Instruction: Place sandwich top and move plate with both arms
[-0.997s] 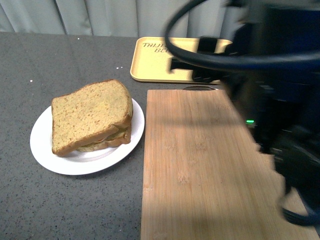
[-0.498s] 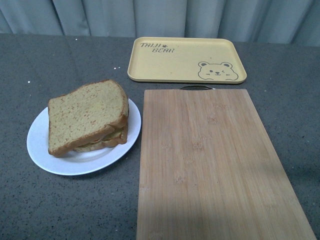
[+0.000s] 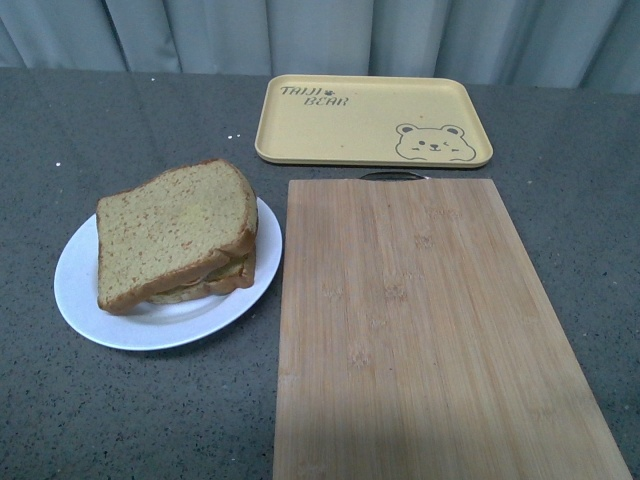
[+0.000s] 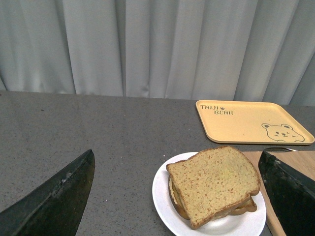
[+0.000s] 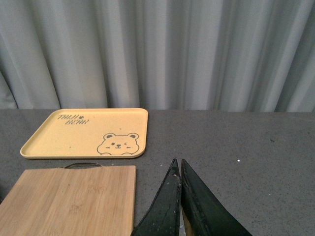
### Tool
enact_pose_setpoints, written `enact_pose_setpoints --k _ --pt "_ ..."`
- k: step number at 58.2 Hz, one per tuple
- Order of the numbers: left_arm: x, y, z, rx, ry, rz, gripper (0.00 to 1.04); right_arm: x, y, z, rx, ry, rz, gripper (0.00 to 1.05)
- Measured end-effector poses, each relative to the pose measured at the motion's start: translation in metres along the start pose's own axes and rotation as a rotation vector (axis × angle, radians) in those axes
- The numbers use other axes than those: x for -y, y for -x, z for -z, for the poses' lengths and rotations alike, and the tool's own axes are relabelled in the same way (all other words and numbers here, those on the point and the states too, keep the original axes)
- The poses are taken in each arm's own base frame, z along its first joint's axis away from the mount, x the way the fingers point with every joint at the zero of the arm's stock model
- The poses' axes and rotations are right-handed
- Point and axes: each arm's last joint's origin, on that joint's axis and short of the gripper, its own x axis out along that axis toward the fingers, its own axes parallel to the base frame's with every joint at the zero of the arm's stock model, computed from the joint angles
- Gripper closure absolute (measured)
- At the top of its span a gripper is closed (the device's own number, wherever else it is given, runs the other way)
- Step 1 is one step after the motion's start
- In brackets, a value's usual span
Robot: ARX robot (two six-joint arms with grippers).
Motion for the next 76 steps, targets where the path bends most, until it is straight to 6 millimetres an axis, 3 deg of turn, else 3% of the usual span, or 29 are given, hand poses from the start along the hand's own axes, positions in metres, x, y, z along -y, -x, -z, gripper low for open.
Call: enact_pose_setpoints --k 31,76 --pt "0.0 0.0 0.0 0.0 0.0 0.0 0.07 0.003 0.026 -0.005 0.017 0.0 0.016 1.04" --pt "0.0 0.0 0.0 0.0 0.0 0.0 0.07 0.003 0.043 -0.005 0.024 0.0 0.016 1.04"
